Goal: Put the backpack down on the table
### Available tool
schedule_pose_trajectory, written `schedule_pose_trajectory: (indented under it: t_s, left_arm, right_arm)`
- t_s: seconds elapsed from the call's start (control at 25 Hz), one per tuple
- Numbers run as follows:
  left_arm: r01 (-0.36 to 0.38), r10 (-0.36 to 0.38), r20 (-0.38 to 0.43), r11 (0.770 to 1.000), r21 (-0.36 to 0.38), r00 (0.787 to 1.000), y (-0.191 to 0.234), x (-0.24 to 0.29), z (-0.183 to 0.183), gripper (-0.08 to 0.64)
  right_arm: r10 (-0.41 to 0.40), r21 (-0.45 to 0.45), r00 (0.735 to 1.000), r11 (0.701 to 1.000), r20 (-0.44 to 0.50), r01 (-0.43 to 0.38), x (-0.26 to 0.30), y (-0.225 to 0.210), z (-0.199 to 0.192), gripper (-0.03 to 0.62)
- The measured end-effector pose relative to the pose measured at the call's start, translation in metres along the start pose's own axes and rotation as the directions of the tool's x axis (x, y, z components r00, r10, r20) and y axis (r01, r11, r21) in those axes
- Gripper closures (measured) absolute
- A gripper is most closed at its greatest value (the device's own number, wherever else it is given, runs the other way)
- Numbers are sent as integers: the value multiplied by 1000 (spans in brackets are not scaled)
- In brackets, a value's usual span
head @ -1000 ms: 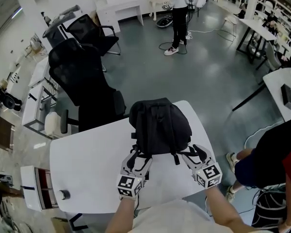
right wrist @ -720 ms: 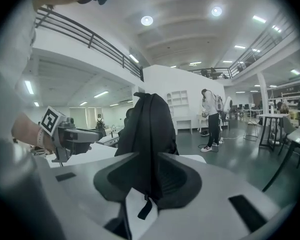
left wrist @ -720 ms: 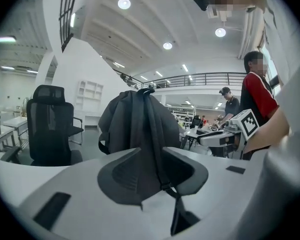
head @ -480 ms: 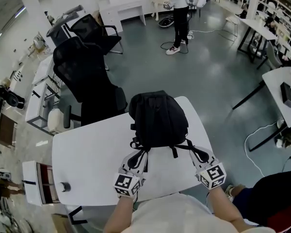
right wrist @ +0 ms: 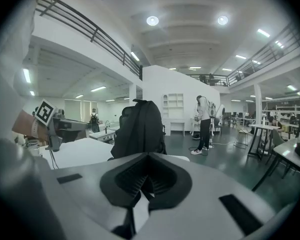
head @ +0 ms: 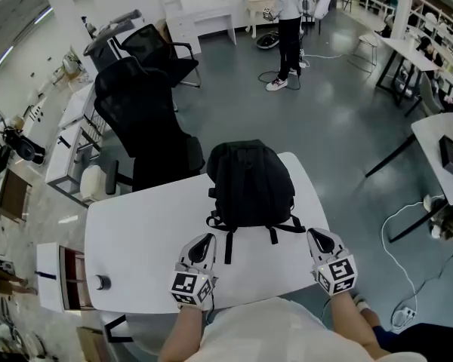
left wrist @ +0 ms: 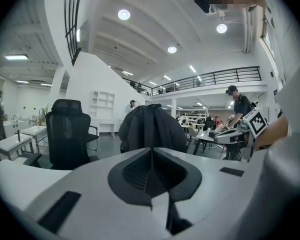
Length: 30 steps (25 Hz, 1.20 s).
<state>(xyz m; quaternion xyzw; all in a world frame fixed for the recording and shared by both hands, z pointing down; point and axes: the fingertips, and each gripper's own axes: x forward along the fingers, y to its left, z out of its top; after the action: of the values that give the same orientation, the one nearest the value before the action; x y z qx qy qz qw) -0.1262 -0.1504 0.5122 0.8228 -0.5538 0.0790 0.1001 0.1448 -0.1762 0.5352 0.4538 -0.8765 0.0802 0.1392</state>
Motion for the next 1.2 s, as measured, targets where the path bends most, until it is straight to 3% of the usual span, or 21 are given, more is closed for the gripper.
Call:
schedule_pose_trajectory:
  t_s: [1.2]
  left_arm:
    - [1, -1, -12, 1000, -11, 1000, 0, 6, -2, 526]
  right_arm:
    - [-24, 2, 1000, 1000, -17, 24, -2, -9, -3, 575]
